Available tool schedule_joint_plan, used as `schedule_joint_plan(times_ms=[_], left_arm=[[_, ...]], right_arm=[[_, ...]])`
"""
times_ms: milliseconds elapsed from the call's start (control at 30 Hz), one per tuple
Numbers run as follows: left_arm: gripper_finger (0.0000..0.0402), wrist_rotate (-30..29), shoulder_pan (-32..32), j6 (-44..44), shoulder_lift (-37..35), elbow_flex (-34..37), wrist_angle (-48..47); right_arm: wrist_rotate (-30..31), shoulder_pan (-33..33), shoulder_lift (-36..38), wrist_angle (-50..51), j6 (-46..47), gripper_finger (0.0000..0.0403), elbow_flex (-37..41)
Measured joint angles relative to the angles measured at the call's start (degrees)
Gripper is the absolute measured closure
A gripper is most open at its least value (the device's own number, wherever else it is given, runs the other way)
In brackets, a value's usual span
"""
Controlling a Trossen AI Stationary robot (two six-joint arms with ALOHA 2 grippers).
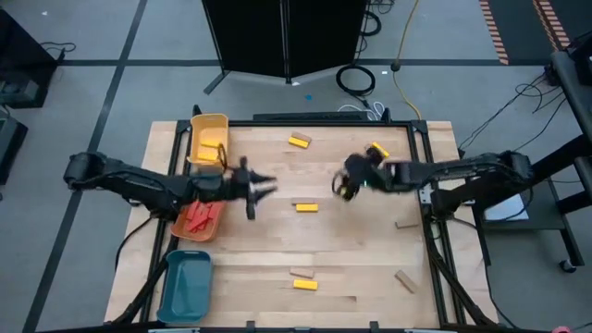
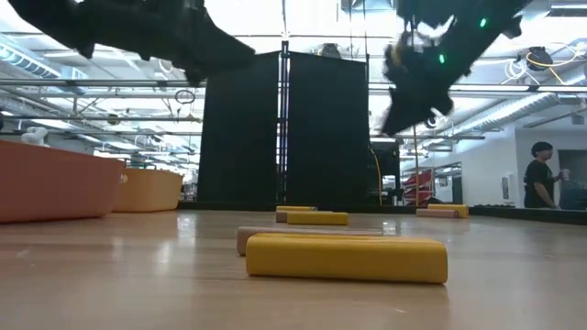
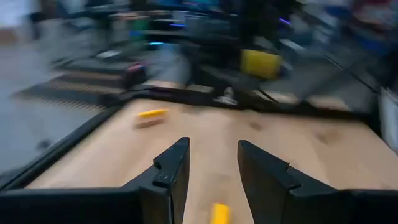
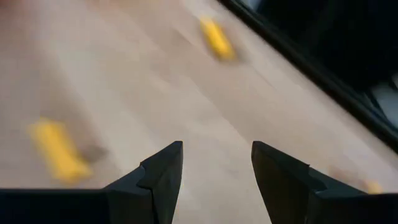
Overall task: Sort blocks
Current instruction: Put the top right yellow block in the yellow bin
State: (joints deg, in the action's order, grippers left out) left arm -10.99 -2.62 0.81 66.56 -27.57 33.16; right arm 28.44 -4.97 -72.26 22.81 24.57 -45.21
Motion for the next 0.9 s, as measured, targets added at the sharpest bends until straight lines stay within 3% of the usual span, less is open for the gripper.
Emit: schedule_joint_plan(times_ms=[133,233,400,900], left_arm=[[0.0269,2.2,-1.7,-6.3,5.0,-0.6,7.3],[0.0269,3.3,-1.5,-7.4,6.7,-1.6,9.8],[0.0269,5.0,-0.8,-7.7,7.2,-2.0,9.8],[0.0269,5.2,-0.8,-7.6,6.8,-2.0,9.8]], right_arm=[[-3.3,-11.2,1.5,14.7,2.2,0.0218,0.0],[-3.9,-17.8,0.8,20.3,1.1,0.0218,0.0],[-10.3,-26.5,-2.9,18.0,-4.2,0.0218,0.0],[-14.3,-42.6,-10.8,14.1,-18.5,0.0218,0.0]])
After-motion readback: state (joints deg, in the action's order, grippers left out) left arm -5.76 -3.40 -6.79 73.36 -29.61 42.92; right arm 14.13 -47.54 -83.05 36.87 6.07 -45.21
